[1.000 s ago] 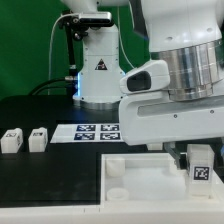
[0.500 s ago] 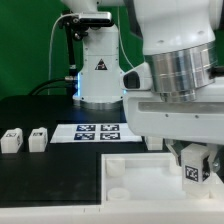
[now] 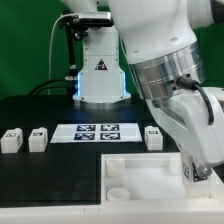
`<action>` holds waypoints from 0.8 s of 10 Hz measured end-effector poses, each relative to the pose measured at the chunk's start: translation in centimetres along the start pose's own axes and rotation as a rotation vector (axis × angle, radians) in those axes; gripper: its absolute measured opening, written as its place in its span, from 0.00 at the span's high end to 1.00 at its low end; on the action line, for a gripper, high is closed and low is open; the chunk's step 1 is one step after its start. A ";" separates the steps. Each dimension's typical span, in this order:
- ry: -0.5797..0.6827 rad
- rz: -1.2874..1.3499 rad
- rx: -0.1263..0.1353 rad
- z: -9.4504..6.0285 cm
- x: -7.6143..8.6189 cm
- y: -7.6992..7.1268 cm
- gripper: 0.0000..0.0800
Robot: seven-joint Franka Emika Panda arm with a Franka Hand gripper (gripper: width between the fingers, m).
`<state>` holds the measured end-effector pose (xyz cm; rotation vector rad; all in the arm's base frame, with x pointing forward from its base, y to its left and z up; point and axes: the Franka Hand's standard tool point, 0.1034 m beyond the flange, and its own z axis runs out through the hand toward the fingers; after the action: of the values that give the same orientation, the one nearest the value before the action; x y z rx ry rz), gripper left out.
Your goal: Assemble one leg
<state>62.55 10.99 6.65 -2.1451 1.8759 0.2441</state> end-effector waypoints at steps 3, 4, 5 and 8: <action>0.043 -0.373 -0.041 0.4 -0.3 0.6 0.25; 0.058 -0.506 -0.053 0.5 -0.3 0.6 0.25; 0.056 -0.592 -0.056 0.4 -0.2 0.6 0.20; 0.073 -0.970 -0.098 0.5 0.0 0.7 0.19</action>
Offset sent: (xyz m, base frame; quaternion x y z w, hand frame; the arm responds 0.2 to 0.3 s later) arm -0.0047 -0.0050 0.0012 -0.0298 0.0710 -0.3445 0.9356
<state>61.85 11.08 6.11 -2.8516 0.6733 0.0400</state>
